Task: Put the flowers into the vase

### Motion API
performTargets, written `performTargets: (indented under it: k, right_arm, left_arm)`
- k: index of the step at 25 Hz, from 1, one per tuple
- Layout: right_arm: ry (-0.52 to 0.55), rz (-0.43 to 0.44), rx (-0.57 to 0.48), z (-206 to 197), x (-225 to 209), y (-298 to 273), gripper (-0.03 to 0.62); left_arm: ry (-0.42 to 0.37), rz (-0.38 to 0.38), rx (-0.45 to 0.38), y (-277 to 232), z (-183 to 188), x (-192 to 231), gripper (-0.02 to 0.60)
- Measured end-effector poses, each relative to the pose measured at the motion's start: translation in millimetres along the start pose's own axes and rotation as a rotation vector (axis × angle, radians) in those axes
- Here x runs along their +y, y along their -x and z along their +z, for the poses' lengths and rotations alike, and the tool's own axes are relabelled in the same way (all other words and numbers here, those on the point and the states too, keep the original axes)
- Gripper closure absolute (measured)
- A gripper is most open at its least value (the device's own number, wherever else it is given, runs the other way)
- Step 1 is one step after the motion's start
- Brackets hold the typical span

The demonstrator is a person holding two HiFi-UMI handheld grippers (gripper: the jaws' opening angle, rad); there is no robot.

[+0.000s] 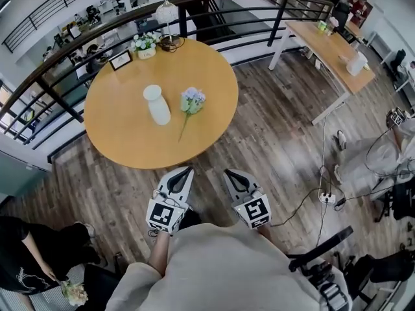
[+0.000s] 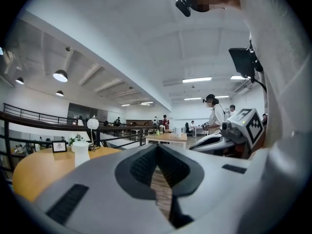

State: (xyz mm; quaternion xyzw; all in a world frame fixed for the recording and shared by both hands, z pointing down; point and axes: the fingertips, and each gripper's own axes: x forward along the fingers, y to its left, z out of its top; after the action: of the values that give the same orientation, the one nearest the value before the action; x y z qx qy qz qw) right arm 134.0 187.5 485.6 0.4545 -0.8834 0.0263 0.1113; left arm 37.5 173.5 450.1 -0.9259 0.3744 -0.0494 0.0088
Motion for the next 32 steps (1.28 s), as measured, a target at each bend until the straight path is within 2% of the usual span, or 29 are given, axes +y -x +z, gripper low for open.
performTargets:
  k: [4, 7, 11, 15, 24, 32]
  right_arm:
    - [-0.011, 0.002, -0.003, 19, 5, -42, 0.586]
    - [-0.005, 0.008, 0.008, 32, 16, -78, 0.586]
    - [-0.007, 0.025, 0.028, 35, 29, -110, 0.586]
    - [-0.024, 0.066, 0.074, 34, 33, -127, 0.586]
    - [-0.048, 0.118, 0.114, 26, 6, -181, 0.586]
    - [-0.049, 0.18, 0.069, 42, -60, -241, 0.586]
  left_arm:
    - [0.0, -0.017, -0.062, -3, 24, 39, 0.574]
    - [0.023, -0.008, -0.07, 0, 28, 78, 0.574]
    - [0.003, -0.005, -0.008, 6, 8, 115, 0.574]
    - [0.044, 0.001, -0.001, 3, 7, 130, 0.574]
    - [0.077, 0.06, 0.048, -19, -10, 173, 0.574]
    - [0.065, 0.156, 0.123, -65, -14, 216, 0.575]
